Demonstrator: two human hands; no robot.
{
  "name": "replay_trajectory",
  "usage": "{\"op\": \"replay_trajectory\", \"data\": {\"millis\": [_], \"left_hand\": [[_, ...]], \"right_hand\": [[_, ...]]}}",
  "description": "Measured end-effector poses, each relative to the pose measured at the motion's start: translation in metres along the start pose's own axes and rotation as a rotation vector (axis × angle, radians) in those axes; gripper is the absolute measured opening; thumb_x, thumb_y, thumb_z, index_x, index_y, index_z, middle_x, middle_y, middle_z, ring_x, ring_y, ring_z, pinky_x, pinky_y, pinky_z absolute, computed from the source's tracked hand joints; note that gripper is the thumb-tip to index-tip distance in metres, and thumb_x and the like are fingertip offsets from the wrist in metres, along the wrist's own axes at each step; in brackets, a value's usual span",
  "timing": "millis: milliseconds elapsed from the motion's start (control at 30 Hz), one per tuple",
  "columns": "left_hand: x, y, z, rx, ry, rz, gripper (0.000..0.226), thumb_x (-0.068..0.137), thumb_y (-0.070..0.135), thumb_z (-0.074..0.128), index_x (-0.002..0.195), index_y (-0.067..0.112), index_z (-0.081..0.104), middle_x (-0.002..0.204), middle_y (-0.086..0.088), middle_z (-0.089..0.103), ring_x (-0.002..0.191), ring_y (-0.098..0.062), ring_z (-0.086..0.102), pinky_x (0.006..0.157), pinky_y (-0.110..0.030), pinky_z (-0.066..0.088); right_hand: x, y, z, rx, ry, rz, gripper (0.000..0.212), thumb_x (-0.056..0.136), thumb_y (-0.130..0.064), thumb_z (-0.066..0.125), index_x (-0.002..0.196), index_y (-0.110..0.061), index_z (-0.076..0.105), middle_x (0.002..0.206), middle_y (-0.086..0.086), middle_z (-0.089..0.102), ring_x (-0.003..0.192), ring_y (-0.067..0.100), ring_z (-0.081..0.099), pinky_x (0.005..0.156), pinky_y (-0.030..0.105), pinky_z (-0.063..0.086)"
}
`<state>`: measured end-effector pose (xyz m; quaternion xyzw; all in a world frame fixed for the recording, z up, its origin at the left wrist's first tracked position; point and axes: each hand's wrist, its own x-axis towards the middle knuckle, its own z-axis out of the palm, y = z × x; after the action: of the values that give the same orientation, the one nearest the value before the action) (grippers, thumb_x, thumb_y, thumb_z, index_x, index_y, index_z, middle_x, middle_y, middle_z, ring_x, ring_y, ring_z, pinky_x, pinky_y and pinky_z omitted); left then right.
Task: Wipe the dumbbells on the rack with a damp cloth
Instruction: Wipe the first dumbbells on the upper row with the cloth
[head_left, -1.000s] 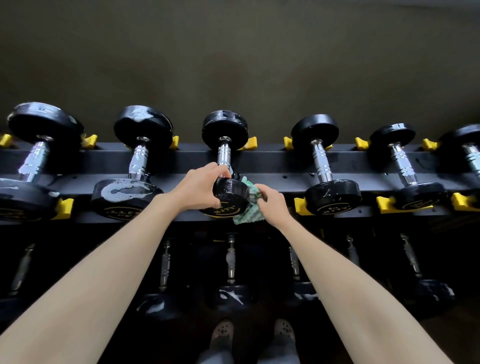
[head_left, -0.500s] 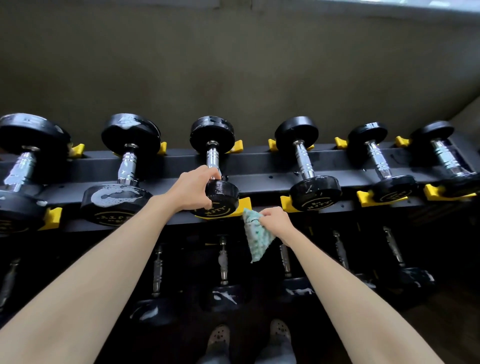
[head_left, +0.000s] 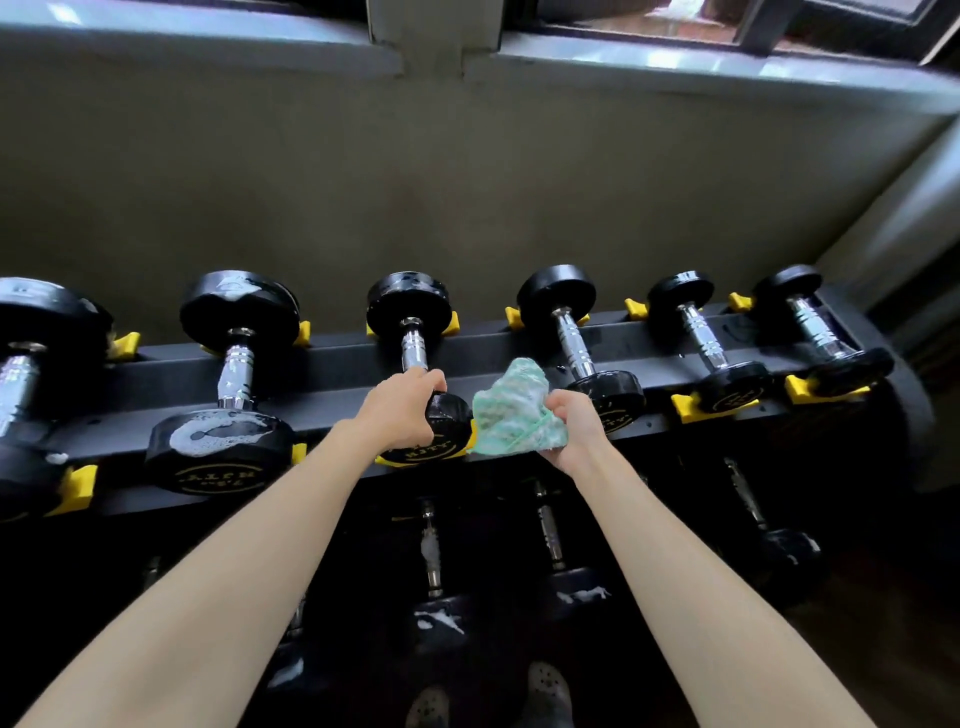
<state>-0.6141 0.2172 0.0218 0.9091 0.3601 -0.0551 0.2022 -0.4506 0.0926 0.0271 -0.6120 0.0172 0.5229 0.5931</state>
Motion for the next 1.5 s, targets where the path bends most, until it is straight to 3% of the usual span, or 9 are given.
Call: {"op": "replay_trajectory", "data": {"millis": [167,367,500,600,833,967,1067,1200,1500], "left_hand": [[0.005,0.000,-0.007,-0.223,-0.147,-0.025,0.055,0.076,0.015,0.063,0.129,0.019,0.046,0.123,-0.002,0.045,0.112,-0.023,0.048,0.085,-0.033,0.045],[0.001,-0.002,-0.045,-1.196,-0.287,-0.132,0.043,0.075,0.033,0.058,0.116,0.024,0.059,0.123,0.005,0.056,0.120,-0.014,0.049,0.102,-0.031,0.039],[0.006,-0.004,-0.053,-1.266,-0.270,-0.208,0.016,0.091,0.027,0.059,0.088,0.013,0.066,0.085,-0.002,0.061,0.083,-0.017,0.059,0.094,-0.040,0.052],[0.012,-0.009,-0.058,-1.301,-0.185,-0.291,0.018,0.090,0.017,0.061,0.074,0.010,0.057,0.083,-0.001,0.058,0.076,-0.016,0.058,0.078,-0.031,0.058],[0.030,0.008,-0.090,-1.611,-0.069,-0.247,0.019,0.092,0.002,0.046,0.096,-0.001,0.064,0.091,-0.014,0.070,0.073,-0.024,0.071,0.066,-0.028,0.059],[0.046,0.025,-0.103,-1.326,-0.194,-0.161,0.039,0.089,-0.010,0.025,0.113,-0.002,0.055,0.103,-0.014,0.063,0.071,-0.024,0.071,0.061,-0.025,0.058],[0.064,0.024,-0.106,-0.833,-0.167,-0.186,0.046,0.089,-0.007,0.031,0.122,0.012,0.058,0.094,-0.005,0.057,0.050,-0.011,0.054,0.046,-0.018,0.046],[0.081,0.018,-0.110,-0.717,-0.111,-0.220,0.054,0.086,-0.008,0.029,0.115,0.017,0.066,0.088,-0.006,0.053,0.051,-0.012,0.039,0.046,-0.021,0.037],[0.086,-0.038,-0.082,-0.856,0.116,-0.456,0.031,0.090,0.001,0.037,0.096,0.016,0.063,0.086,0.000,0.059,0.061,-0.012,0.056,0.048,-0.020,0.038]], "right_hand": [[-0.009,-0.015,0.012,0.146,-0.127,-0.022,0.029,0.088,0.001,0.033,0.091,-0.005,0.061,0.069,0.006,0.070,0.059,0.019,0.069,0.054,0.027,0.056],[0.001,-0.024,0.029,0.221,-0.283,-0.018,0.044,0.093,0.002,0.025,0.118,-0.020,0.054,0.111,0.010,0.061,0.089,0.025,0.065,0.057,0.031,0.057],[0.006,-0.031,0.041,0.204,-0.363,-0.050,0.044,0.094,0.005,0.023,0.111,-0.017,0.057,0.105,0.010,0.065,0.090,0.023,0.066,0.063,0.032,0.059],[0.014,-0.037,0.048,0.118,-0.369,-0.071,0.042,0.094,0.008,0.025,0.107,-0.015,0.058,0.103,0.008,0.065,0.085,0.021,0.068,0.066,0.034,0.059],[0.041,-0.038,0.068,-0.226,-0.194,-0.226,0.040,0.088,0.014,0.037,0.115,-0.010,0.055,0.093,0.006,0.064,0.081,0.019,0.062,0.062,0.030,0.052],[0.054,-0.039,0.074,-0.153,-0.256,-0.131,0.024,0.097,-0.017,0.045,0.112,-0.016,0.063,0.103,0.007,0.070,0.085,0.020,0.066,0.077,0.033,0.053],[0.063,-0.045,0.067,0.093,-0.290,0.020,0.037,0.094,-0.022,0.032,0.111,-0.008,0.063,0.112,0.014,0.066,0.101,0.030,0.062,0.096,0.047,0.046],[0.067,-0.054,0.061,0.106,-0.439,0.118,0.050,0.094,-0.044,0.040,0.118,-0.007,0.062,0.118,0.015,0.066,0.105,0.029,0.063,0.099,0.045,0.045],[0.108,-0.055,0.082,-0.296,-0.342,-0.087,0.021,0.092,-0.005,0.049,0.109,-0.016,0.058,0.106,0.008,0.065,0.091,0.022,0.064,0.071,0.036,0.054]]}}
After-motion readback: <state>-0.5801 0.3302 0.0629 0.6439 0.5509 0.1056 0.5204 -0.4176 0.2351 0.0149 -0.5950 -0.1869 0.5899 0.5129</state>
